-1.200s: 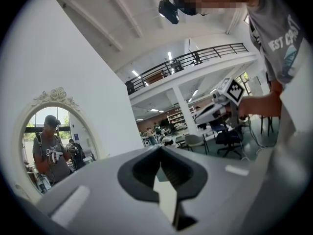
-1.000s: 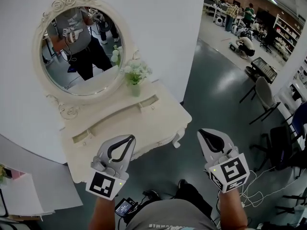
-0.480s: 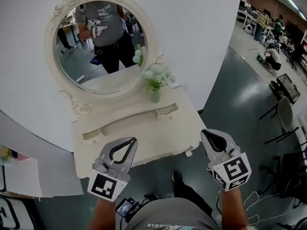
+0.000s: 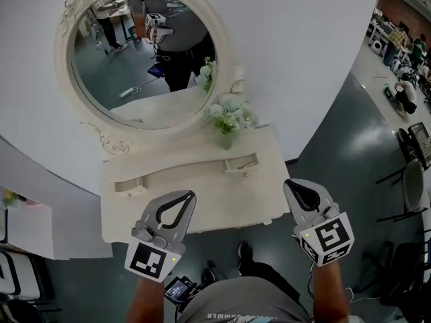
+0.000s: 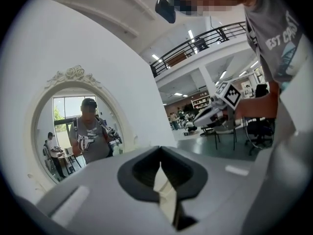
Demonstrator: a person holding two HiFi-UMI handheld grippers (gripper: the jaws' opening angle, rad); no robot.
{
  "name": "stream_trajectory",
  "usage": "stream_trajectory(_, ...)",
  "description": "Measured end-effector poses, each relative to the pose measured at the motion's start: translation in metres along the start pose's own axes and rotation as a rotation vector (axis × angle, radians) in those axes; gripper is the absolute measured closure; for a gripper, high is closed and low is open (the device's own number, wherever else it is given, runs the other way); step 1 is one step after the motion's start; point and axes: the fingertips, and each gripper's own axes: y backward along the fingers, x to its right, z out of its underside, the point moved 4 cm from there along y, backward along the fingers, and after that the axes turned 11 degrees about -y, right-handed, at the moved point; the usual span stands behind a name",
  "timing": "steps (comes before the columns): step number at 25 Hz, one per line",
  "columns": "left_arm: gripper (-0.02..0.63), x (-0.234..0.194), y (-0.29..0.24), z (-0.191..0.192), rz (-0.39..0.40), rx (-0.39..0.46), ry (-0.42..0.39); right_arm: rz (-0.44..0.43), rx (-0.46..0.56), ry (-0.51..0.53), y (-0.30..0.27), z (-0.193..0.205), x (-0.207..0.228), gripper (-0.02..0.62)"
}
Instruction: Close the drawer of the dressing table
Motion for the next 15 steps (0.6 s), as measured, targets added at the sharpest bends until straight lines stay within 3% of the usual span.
stream_trajectory(15, 0.603, -0.023, -0.043, 0.035, -0.074, -0.12, 0.04, -0.117, -0.059, 0.018, -0.089, 0.016, 0.044, 0.594)
